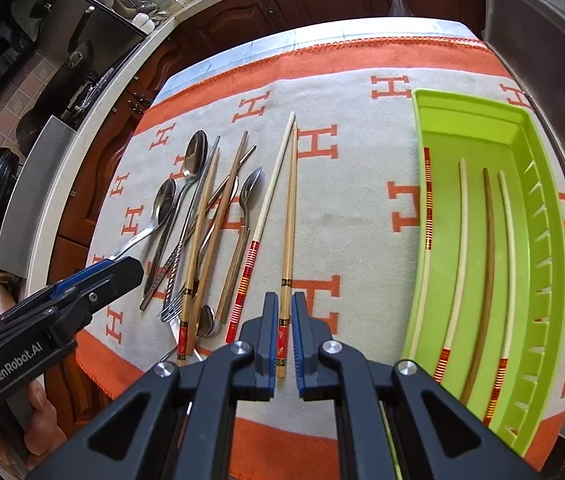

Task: Organize utensils
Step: 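Grasp a plain wooden chopstick with the right tool while the left tool grasps a white chopstick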

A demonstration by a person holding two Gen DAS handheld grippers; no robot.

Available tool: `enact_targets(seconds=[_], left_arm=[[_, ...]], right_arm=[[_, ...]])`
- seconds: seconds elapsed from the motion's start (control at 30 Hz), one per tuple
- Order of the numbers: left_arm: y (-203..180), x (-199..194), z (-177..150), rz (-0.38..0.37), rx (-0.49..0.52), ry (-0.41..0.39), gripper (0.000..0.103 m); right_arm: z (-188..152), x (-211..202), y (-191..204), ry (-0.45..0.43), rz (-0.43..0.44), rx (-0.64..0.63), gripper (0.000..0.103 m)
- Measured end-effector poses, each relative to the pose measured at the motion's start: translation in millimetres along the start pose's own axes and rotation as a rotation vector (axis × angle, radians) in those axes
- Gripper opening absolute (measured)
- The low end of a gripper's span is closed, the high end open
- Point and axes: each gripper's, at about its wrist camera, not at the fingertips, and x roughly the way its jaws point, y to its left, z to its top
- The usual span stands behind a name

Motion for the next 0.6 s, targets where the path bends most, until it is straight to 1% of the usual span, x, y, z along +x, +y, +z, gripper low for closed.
enact_targets(seconds=[0.13, 0.3, 0.37, 0.43, 0.6], left_arm=[[4.6, 8.4, 4.1, -0.021, 0.009, 0.005, 0.044], [9.3, 16.4, 10.0, -0.038, 0.025, 0.007, 0.044], [12.1, 20.1, 12.1, -0.042, 0.03, 0.01, 0.044], [15.1, 23.7, 13.7, -0.045, 0.033, 0.015, 0.044], [22.7, 30.5, 16.4, -0.053, 0.035, 0.024, 0.044]], right_arm=[[6.9, 12.7, 0.4, 0.006, 0.003, 0.022, 0.007], [14.3, 28.4, 7.9, 0.013, 0.003, 0.016, 0.008], [16.7, 36.4, 10.8, 0.022, -0.006, 0.011, 0.017], [18.4, 43.9, 12.5, 0.016, -0.031, 0.01, 0.022], [19.8, 58.8, 9.6, 0.004, -0.088, 0.017, 0.023]])
